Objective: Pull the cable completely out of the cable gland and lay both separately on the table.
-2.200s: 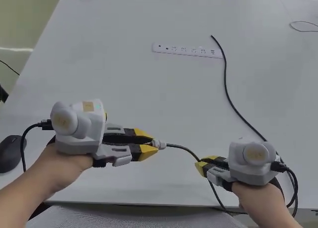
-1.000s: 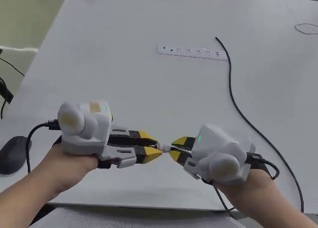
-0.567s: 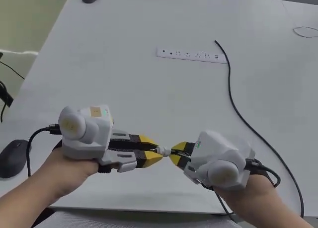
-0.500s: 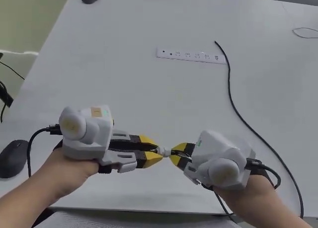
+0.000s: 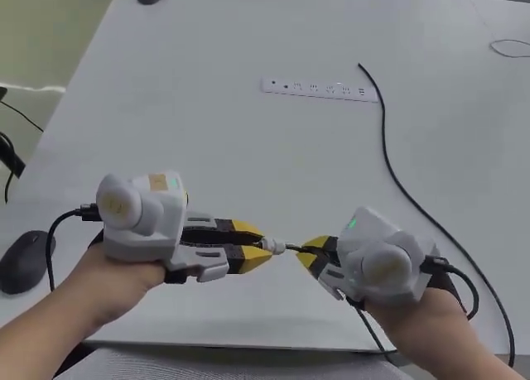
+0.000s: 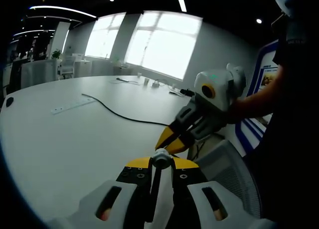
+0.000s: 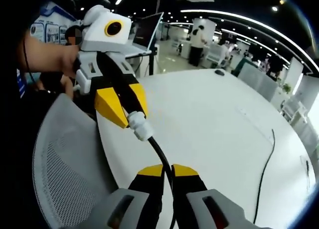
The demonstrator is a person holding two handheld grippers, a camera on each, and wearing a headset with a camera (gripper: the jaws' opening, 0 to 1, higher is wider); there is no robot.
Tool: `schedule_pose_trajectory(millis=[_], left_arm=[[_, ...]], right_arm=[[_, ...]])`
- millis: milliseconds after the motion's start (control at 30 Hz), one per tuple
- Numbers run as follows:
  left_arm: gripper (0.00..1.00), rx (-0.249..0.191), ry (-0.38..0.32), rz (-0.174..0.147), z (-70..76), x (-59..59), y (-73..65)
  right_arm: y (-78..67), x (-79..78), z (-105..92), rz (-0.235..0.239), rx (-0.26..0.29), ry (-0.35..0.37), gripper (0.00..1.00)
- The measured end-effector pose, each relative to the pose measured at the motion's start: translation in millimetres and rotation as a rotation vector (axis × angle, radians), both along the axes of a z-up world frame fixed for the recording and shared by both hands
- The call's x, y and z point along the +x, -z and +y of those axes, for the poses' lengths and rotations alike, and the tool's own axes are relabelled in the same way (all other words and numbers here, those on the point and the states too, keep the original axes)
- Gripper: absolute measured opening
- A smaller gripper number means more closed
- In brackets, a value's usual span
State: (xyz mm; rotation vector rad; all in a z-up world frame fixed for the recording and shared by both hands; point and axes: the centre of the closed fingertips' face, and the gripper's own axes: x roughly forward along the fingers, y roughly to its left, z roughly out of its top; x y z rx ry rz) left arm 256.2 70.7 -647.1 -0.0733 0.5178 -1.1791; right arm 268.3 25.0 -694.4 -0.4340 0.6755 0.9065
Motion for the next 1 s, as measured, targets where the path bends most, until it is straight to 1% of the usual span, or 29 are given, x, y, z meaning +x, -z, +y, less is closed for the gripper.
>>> schedule_pose_trajectory(millis=[100, 300, 367, 500, 667, 733, 867, 933, 1000], left_arm=[[0.15, -0.004, -0.001, -0.001, -0.6, 0.2, -1.1], [0.15, -0.007, -0.004, -0.001, -2.7, 0.2, -2.1], [0.15, -0.006, -0.004, -0.001, -3.0, 0.0, -1.9], [0.15, -0.001, -0.002, 0.002, -3.4, -0.8, -0.8], [0.15, -0.001, -0.005, 0.003, -2.6, -1.9, -1.2], [0.15, 0.004, -0.007, 0.004, -1.7, -1.8, -0.4], [0.15, 0.004, -0.008, 0.005, -1.2, -2.4, -0.2], [0.15, 0.002, -0.010, 0.005, -1.3, -2.2, -0.4], [0.15, 0.000, -0.012, 0.006, -1.4, -1.7, -0.8]], right_arm=[[4.3, 1.4, -8.0, 0.028, 0.012, 0.037, 0.00], [17.9, -0.6, -19.8, 0.147, 0.072, 0.153, 0.00], [21.0, -0.8, -22.0, 0.159, 0.079, 0.160, 0.00], [31.4, -4.1, -29.2, 0.218, 0.093, 0.205, 0.00], [37.2, -5.0, -36.2, 0.280, 0.131, 0.275, 0.00], [39.5, -5.8, -37.5, 0.303, 0.136, 0.293, 0.00], [39.9, -5.8, -37.1, 0.306, 0.136, 0.301, 0.00], [39.8, -5.8, -36.7, 0.294, 0.129, 0.290, 0.00], [39.9, -6.7, -36.6, 0.295, 0.127, 0.281, 0.00]])
